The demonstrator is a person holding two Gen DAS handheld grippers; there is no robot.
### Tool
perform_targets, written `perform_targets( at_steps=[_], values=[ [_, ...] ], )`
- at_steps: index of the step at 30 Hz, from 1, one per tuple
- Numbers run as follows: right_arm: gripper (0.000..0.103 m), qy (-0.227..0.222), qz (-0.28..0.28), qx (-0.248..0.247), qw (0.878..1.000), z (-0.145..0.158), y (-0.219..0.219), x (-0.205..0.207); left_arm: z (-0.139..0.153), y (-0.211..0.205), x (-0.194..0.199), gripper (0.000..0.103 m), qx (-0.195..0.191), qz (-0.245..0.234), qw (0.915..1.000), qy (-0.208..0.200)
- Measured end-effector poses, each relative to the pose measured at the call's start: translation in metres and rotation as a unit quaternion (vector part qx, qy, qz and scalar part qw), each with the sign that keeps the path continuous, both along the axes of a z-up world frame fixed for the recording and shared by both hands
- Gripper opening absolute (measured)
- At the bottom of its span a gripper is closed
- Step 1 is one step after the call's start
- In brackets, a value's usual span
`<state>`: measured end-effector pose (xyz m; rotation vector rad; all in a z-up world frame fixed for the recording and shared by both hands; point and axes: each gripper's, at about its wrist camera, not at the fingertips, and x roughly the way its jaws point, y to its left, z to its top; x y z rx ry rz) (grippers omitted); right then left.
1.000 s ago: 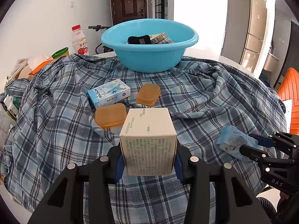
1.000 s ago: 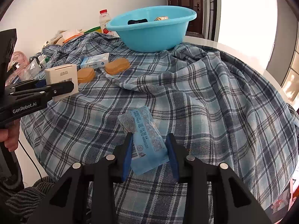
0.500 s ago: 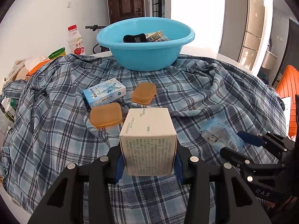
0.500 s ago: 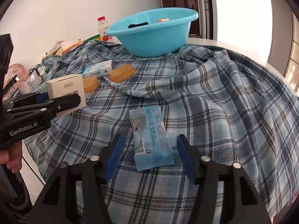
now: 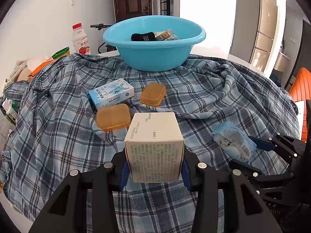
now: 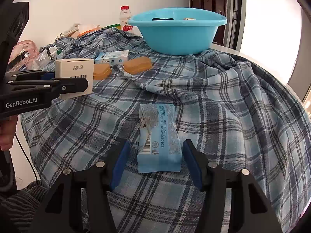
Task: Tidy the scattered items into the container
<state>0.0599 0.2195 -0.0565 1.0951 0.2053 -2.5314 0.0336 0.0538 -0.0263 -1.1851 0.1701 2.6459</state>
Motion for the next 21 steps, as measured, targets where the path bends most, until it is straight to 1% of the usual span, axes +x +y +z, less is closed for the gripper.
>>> perform_targets(
  at_steps=[1,3,6,10,14,18,20,21],
  values=[
    [0.039,0.002,-0.003,0.006,1.000,0.000,0.000,0.000,0.000,0.001,0.001,0.045,0.000,-0.003,1.0000,-0.001],
    [0.037,-0.002,-0.009,0.002,1.000,0.001,0.001,0.000,-0.001,0.003,0.002,0.045,-0.002,-0.007,1.0000,-0.002],
    [0.037,0.003,-0.015,-0.012,1.000,0.008,0.003,0.002,0.000,0.004,0.002,0.045,-0.002,-0.006,1.0000,0.000],
    [0.037,0.017,-0.028,-0.011,0.999,0.016,0.004,0.004,0.000,0.003,0.001,0.045,-0.002,0.000,1.0000,0.000],
    [0.037,0.019,-0.053,-0.021,0.998,0.021,0.007,0.002,0.000,0.002,0.002,0.045,-0.001,0.001,1.0000,0.002],
    [0.037,0.019,-0.089,-0.010,0.996,0.024,0.004,-0.002,-0.002,0.002,0.002,0.045,0.000,0.002,1.0000,0.001],
    [0.038,0.020,-0.108,-0.019,0.994,0.026,0.005,-0.001,-0.003,0.003,0.003,0.045,0.001,0.002,1.0000,0.002],
    [0.038,0.028,-0.116,-0.024,0.993,0.028,0.005,0.001,-0.002,0.002,0.004,0.045,0.003,0.005,1.0000,0.004]
  ],
)
